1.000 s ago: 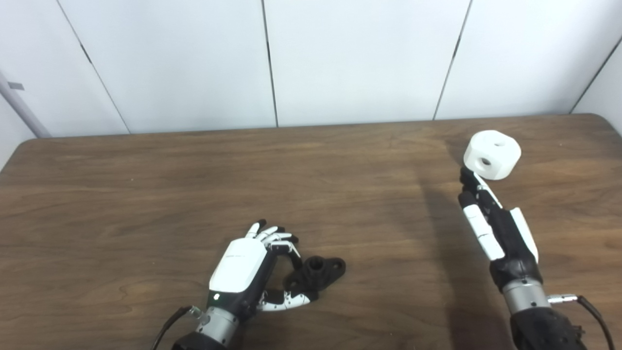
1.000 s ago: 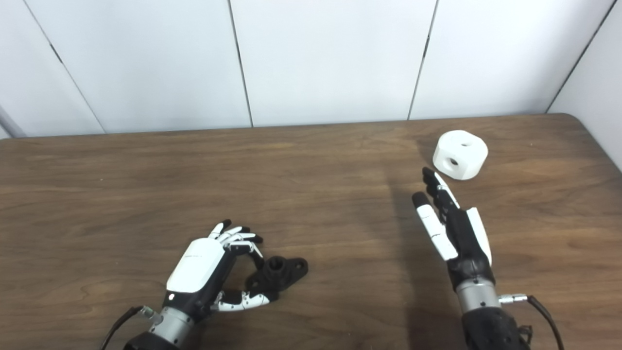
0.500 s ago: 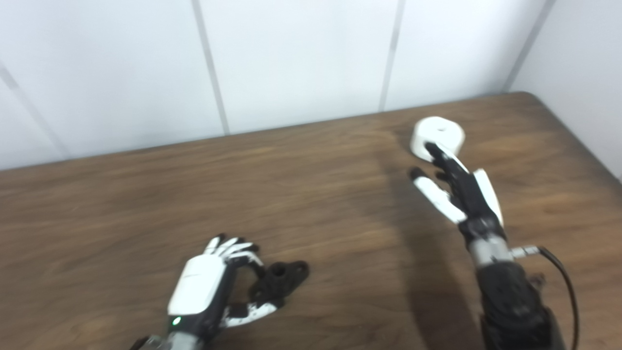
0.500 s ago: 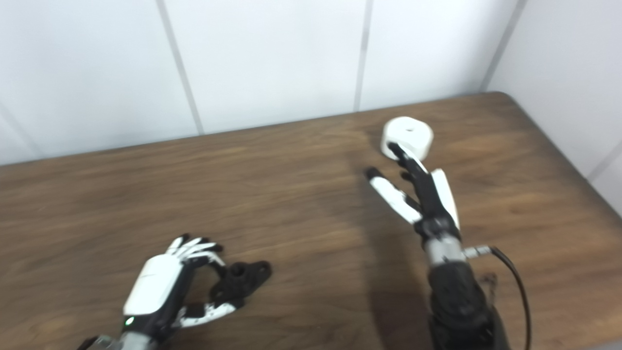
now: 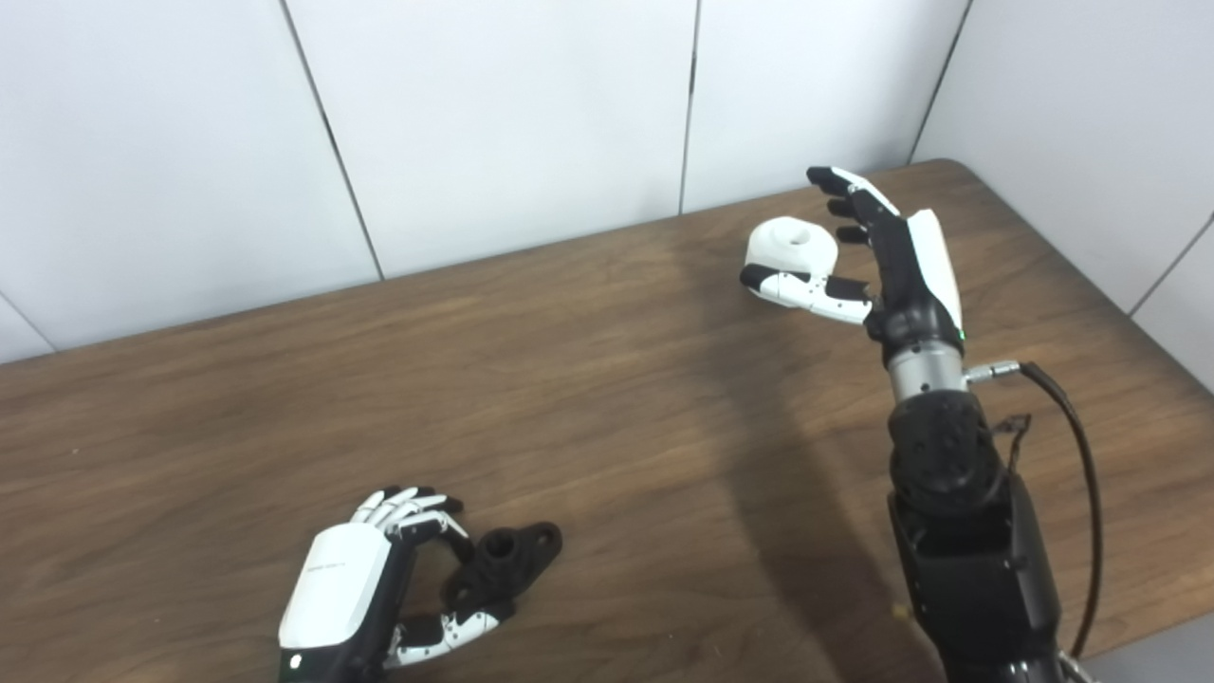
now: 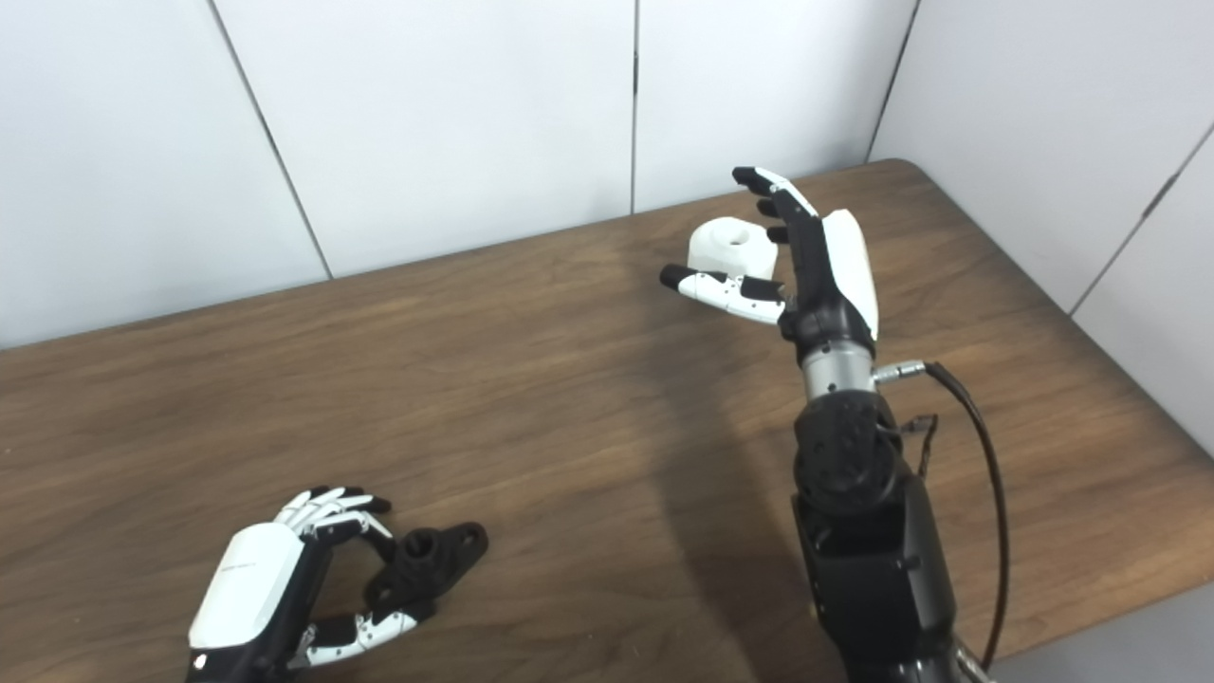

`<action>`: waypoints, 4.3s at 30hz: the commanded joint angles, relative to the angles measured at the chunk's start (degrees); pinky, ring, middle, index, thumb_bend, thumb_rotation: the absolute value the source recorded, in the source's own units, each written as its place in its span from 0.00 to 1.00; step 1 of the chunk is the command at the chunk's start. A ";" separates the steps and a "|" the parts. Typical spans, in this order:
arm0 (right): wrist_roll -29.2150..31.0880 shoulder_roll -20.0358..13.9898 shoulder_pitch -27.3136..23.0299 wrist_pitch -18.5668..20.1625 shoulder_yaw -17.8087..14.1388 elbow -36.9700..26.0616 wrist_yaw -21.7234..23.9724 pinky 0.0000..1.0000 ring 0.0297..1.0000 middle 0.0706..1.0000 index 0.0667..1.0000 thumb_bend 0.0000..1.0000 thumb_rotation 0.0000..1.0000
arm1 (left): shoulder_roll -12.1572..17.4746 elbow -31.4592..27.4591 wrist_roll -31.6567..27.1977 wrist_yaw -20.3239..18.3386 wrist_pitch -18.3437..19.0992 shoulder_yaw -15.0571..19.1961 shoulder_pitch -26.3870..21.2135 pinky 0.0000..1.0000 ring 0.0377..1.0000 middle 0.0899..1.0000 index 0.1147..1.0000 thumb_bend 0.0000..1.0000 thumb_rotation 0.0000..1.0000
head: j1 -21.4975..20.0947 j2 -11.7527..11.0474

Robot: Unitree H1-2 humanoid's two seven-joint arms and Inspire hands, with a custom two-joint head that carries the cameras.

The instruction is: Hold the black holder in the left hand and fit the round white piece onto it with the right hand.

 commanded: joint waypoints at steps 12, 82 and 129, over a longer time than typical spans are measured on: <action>-10.53 -7.90 -10.39 -0.04 -1.01 8.37 9.27 1.00 1.00 1.00 0.79 0.98 0.27 | 1.29 0.93 1.00 -1.23 -0.25 1.02 0.59 0.90 0.83 0.72 0.42 0.52 0.04 | -0.24 -0.17; -27.13 -17.40 -23.15 -0.04 5.99 29.84 30.36 1.00 1.00 0.98 0.76 0.98 0.35 | 0.77 1.92 1.91 -0.95 -0.10 1.16 0.69 0.91 0.83 0.73 0.42 0.52 0.04 | 1.14 0.06; -24.78 -16.78 -21.94 -0.05 7.09 31.44 26.97 1.00 1.00 0.93 0.66 0.91 0.29 | 0.88 1.86 2.11 -0.58 -0.34 1.33 0.95 0.90 0.82 0.73 0.42 0.52 0.04 | 1.53 0.23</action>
